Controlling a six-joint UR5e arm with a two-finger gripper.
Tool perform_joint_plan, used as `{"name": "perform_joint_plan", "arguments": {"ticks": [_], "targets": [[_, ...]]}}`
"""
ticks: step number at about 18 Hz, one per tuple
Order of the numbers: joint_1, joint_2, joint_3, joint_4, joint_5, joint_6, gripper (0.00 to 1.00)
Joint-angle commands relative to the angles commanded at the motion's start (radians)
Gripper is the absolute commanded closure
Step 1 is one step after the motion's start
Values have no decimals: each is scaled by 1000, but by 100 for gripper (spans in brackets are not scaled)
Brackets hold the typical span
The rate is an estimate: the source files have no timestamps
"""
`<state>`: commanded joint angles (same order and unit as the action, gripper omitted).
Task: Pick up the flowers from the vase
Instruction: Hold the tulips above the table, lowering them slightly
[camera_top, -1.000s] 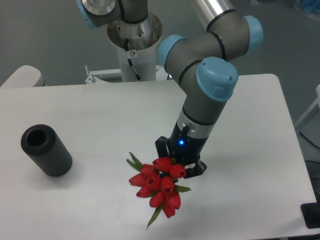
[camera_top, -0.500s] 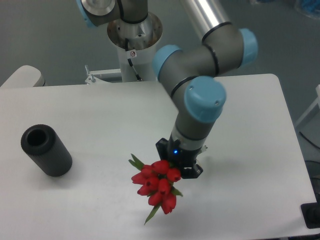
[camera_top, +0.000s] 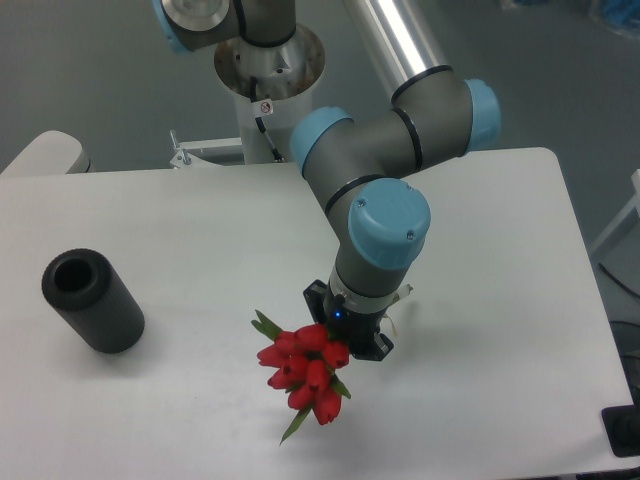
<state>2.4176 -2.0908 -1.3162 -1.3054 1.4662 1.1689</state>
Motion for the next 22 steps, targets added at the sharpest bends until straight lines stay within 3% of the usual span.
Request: {"name": "perform_joint_plan", "arguments": {"ticks": [9, 12, 22], "targets": [[-8, -40, -15, 80, 40, 97, 83], [-18, -43, -9, 74, 118, 165, 82], [-20, -43, -6, 77, 121, 179, 81]]}}
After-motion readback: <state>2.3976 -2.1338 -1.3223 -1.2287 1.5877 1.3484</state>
